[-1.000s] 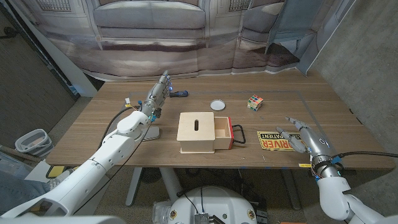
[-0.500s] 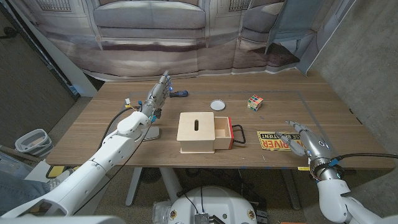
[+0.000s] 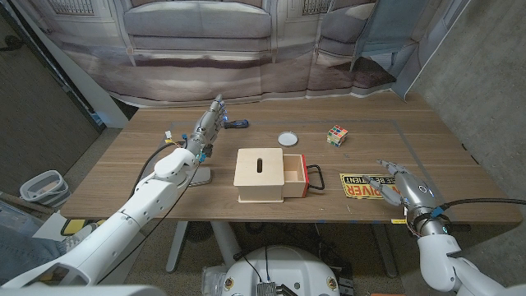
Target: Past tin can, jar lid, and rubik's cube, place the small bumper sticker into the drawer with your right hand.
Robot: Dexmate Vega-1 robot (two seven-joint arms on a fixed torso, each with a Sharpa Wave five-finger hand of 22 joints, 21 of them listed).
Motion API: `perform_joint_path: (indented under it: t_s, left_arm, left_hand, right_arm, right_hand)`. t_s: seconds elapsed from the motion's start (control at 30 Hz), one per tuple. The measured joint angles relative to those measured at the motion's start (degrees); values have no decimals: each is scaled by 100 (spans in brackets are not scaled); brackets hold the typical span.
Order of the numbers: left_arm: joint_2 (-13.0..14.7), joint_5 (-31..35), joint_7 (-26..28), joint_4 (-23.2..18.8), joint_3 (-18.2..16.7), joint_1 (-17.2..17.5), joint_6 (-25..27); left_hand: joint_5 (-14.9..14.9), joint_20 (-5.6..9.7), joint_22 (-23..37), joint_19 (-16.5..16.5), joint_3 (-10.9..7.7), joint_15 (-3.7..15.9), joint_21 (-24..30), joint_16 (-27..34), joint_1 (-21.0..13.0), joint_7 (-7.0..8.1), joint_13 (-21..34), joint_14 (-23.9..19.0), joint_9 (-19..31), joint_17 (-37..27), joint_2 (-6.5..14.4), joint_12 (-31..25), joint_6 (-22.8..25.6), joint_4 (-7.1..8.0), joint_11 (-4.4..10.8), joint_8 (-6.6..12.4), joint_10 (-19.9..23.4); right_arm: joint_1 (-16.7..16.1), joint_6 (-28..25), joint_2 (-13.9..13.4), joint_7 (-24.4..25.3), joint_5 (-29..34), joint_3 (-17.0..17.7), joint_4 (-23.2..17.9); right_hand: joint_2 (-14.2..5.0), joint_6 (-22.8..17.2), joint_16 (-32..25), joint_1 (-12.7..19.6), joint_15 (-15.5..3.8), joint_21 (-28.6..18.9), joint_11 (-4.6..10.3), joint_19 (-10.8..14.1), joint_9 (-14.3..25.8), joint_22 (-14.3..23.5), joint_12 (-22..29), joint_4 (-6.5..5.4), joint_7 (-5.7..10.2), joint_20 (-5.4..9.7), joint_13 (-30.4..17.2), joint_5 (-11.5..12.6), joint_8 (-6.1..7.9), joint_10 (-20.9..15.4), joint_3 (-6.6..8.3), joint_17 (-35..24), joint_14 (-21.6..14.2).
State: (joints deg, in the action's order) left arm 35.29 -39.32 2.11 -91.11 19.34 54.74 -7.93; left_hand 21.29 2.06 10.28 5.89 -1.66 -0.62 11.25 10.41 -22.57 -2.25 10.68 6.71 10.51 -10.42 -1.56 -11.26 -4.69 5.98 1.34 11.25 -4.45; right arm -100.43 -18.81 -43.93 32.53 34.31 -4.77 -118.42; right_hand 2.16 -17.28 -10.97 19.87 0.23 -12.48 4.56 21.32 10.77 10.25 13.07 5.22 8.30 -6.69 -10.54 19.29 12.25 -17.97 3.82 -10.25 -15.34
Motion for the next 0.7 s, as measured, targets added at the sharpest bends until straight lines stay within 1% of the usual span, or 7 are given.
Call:
perform_joint_path:
  t_s: [0.1,0.23,0.27,0.37,0.43,0.6,0.7]
  left_arm:
    - [-2,-2,-15,22,1,-17,-4]
    - [-5,-7,-33,27,0,-20,-21]
    - [-13,-8,-38,51,1,-42,-22]
    - [-15,-12,-49,66,0,-54,-29]
    - [-15,-13,-54,71,1,-56,-30]
    - [-19,-26,-68,98,-2,-66,-44]
    - [-23,-34,-73,107,-7,-66,-50]
  left_hand:
    - [0,0,0,0,0,0,0,0,0,0,0,0,0,0,0,0,0,0,-22,0,-22]
    - [0,-30,0,30,0,0,0,0,0,0,0,0,0,0,0,0,0,0,-21,0,-21]
    - [0,-30,0,30,0,0,0,0,-11,-5,0,0,0,0,11,0,5,0,-21,0,-21]
    - [0,-30,-1,30,0,0,0,0,-30,-21,0,0,0,0,30,0,21,0,-21,0,-21]
    - [0,-30,-1,31,0,0,0,0,-30,-21,0,0,0,0,30,0,21,0,-21,0,-21]
    - [0,-30,-1,30,17,0,0,0,-30,-21,0,0,0,0,30,0,20,-17,-21,0,-21]
    - [0,-30,-1,30,23,0,0,0,-30,-21,0,0,0,0,30,0,20,-23,-21,0,-21]
  right_arm:
    - [14,-137,-32,-48,0,-23,-20]
    - [34,-137,-92,-48,0,-58,-56]
    - [39,-314,-109,-124,-7,-65,-67]
    - [47,-405,-153,-169,-26,-82,-95]
    - [54,-485,-187,-212,-46,-93,-115]
    - [70,-616,-254,-293,-90,-115,-155]
    - [80,-671,-297,-335,-120,-127,-174]
  right_hand:
    - [31,0,0,31,-22,0,16,-40,0,0,0,0,0,-40,0,0,0,17,0,0,22]
    - [40,0,0,40,-23,21,46,-19,0,0,0,24,0,-101,0,0,0,47,-24,0,22]
    - [40,0,0,40,-23,21,46,-20,0,0,0,24,0,-101,0,0,0,47,-24,0,22]
    - [40,0,0,40,-23,21,47,-17,0,0,0,23,-1,-103,0,0,0,47,-24,0,22]
    - [40,0,0,39,-23,21,46,11,0,0,0,46,-1,-131,1,0,0,47,-1,-4,22]
    - [40,0,0,39,-23,21,46,12,0,0,0,46,-1,-131,1,0,0,47,-1,-30,22]
    - [68,0,0,67,-21,21,47,33,0,0,0,70,-1,-152,1,-1,0,46,-25,-30,17]
